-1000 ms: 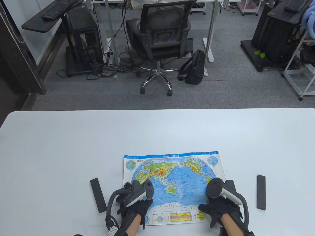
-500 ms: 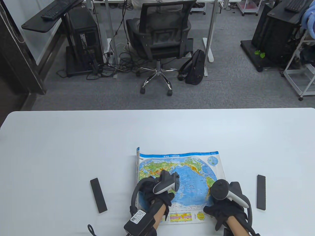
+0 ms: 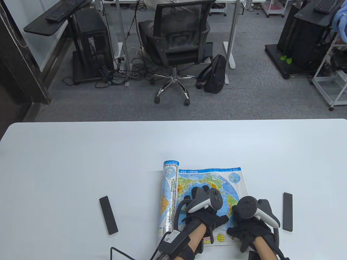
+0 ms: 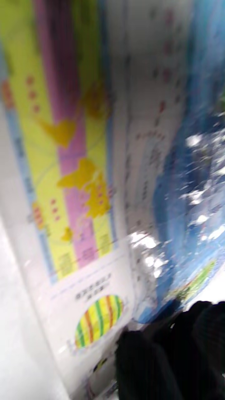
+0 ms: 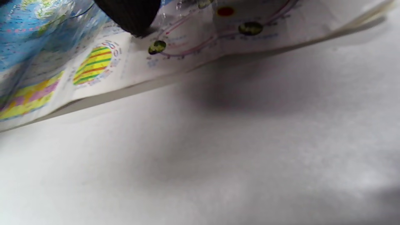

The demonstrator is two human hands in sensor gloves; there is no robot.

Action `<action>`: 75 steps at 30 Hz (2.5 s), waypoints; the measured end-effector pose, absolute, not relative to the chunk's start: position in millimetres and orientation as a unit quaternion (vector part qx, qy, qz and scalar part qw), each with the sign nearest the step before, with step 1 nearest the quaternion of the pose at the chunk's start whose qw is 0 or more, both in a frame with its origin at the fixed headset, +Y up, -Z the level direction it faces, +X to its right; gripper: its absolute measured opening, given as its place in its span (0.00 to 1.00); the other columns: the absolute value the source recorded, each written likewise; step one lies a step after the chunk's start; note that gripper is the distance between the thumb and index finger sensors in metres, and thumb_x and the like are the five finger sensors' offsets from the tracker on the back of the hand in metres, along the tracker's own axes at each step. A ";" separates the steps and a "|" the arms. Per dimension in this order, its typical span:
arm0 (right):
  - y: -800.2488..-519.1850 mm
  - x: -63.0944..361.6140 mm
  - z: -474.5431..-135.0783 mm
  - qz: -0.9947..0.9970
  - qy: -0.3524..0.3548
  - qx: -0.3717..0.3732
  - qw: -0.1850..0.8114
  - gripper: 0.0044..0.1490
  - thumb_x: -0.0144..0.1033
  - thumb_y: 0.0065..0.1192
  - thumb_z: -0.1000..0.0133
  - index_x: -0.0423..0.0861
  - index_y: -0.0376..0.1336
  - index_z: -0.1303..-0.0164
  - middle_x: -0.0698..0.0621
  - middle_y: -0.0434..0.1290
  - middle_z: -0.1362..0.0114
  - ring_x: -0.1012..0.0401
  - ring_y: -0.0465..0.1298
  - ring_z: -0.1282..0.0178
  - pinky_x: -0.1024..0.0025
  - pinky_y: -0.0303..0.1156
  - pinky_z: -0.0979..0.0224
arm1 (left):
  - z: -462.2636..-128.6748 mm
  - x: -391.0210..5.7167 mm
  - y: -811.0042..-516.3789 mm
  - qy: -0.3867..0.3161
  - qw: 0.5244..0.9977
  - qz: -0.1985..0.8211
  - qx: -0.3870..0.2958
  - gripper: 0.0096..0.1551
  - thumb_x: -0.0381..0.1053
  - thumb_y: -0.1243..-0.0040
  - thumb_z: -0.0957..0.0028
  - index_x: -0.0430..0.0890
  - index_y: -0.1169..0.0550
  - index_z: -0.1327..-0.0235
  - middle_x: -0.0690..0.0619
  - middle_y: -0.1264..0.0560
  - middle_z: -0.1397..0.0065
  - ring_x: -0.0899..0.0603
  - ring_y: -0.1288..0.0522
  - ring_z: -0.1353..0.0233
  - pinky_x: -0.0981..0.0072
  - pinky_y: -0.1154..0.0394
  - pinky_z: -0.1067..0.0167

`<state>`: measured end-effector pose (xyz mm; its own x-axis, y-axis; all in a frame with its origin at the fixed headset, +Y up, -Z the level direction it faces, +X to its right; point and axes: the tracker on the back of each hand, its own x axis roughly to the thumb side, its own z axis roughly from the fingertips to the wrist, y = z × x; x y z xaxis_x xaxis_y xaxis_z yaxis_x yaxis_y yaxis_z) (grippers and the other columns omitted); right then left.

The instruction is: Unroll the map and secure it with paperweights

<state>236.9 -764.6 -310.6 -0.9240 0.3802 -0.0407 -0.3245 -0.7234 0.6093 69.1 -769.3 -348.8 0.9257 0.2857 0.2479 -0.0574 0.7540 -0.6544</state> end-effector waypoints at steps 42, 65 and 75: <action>-711.2 336.6 -306.9 0.920 0.135 -0.088 0.358 0.54 0.41 0.56 0.37 0.42 0.23 0.28 0.31 0.14 0.29 0.31 0.19 0.32 0.29 0.24 0.36 | -348.6 80.9 -802.1 -0.122 0.898 0.075 -0.416 0.56 0.85 0.67 0.52 0.66 0.82 0.40 0.49 0.91 0.34 0.32 0.89 0.37 0.27 0.78 0.47; -762.5 351.7 -316.0 0.939 0.143 -0.243 0.198 0.41 0.32 0.58 0.40 0.41 0.42 0.23 0.31 0.33 0.19 0.32 0.37 0.23 0.31 0.32 0.30 | -348.7 80.2 -803.4 -0.124 0.901 0.076 -0.408 0.56 0.85 0.67 0.52 0.66 0.82 0.39 0.49 0.91 0.34 0.32 0.89 0.37 0.27 0.78 0.47; -754.8 340.6 -319.6 0.957 0.101 -0.258 0.091 0.35 0.27 0.61 0.42 0.48 0.50 0.26 0.29 0.51 0.21 0.40 0.60 0.29 0.37 0.57 0.29 | -348.4 80.5 -803.6 -0.124 0.901 0.076 -0.409 0.56 0.85 0.67 0.52 0.66 0.82 0.39 0.49 0.91 0.34 0.32 0.89 0.37 0.27 0.79 0.47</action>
